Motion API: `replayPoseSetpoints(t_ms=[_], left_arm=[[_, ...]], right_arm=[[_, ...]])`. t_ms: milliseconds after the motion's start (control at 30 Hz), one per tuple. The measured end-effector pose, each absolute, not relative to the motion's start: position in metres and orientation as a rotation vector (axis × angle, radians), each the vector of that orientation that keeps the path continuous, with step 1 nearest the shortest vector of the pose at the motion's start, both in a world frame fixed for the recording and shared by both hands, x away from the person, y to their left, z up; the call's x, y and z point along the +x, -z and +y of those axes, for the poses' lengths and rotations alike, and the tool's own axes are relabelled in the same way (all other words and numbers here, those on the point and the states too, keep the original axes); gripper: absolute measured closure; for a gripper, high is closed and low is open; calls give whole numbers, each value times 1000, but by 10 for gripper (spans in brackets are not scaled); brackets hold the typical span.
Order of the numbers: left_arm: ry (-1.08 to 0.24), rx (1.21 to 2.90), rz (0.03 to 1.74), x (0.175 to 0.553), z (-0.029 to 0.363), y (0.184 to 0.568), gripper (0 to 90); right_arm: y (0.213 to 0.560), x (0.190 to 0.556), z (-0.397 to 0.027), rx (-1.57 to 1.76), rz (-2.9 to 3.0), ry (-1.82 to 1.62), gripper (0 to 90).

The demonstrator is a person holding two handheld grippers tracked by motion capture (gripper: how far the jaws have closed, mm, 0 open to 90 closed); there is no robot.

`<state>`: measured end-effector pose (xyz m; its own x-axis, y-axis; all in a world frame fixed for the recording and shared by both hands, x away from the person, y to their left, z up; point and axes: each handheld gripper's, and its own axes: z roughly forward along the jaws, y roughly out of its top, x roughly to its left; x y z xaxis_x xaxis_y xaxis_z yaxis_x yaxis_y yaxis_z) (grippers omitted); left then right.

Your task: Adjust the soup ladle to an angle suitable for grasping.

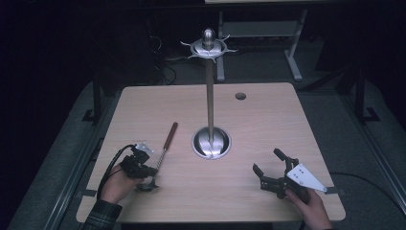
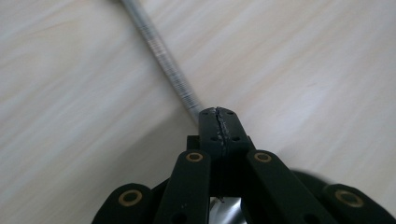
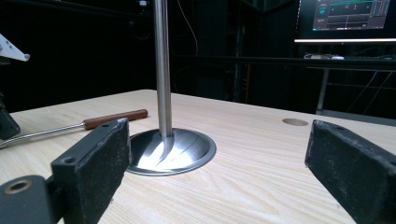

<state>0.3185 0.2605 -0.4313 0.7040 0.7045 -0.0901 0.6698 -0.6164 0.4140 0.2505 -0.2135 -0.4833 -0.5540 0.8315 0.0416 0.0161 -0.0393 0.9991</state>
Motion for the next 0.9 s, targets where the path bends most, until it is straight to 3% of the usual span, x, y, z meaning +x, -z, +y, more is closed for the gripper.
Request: replayPoseSetpoints(t_ms=[367,600,900], left_arm=[[-76,2416,1051,323,261,425,899],[-46,2460,1028,325,243,435,899],[-91,2483,1069,326,253,435,899]], right_arm=[[483,250,-213,907,1611,-1660,63],[483,251,-214,912,1609,-1662,63],[483,251,-213,909,1609,-1660,63]])
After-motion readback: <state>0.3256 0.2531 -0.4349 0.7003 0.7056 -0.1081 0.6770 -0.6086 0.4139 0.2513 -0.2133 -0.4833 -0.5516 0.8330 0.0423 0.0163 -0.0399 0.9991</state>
